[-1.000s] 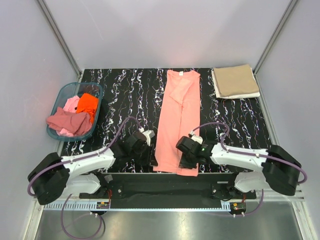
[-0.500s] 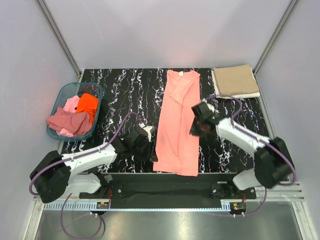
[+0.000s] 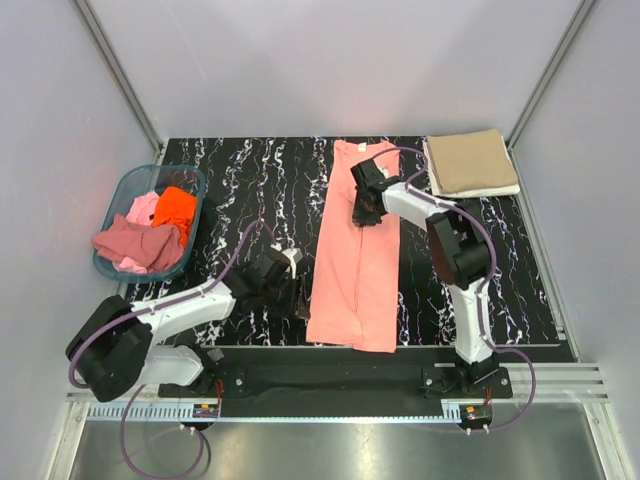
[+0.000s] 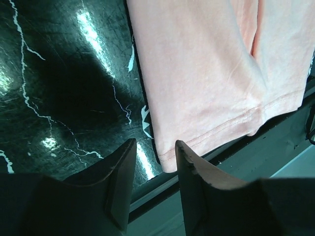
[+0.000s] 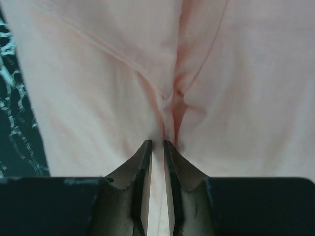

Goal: Fold and stack the t-shirts
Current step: Fold the tshirt

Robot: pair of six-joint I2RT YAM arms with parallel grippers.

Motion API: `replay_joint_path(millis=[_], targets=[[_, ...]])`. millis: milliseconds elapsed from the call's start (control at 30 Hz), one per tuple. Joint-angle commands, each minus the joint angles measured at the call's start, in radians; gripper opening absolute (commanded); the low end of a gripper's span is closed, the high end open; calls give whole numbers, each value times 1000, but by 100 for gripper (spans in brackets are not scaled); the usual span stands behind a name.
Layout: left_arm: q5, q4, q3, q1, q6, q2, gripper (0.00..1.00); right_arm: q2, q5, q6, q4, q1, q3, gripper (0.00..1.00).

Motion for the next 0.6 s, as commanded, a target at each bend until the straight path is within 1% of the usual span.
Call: replay_joint_path(millis=[0, 200, 300, 433, 533, 567], targets=[[24, 4, 27, 26, 25, 6, 43, 83, 25, -35, -13, -14, 98, 22], [50, 1, 33, 73, 43, 45, 43, 180, -4, -65, -22, -36, 199, 20], [84, 25, 37, 76, 27, 42, 43, 209, -16, -76, -25, -40, 240, 19], [159, 67, 42, 78, 14, 59, 43, 220, -44, -98, -31, -46, 279, 20], [178, 76, 48, 76, 14, 92, 43, 209, -90, -116, -54, -49, 302, 20], [182, 81, 51, 76, 14, 108, 43, 182, -112, -110, -63, -46, 297, 21]])
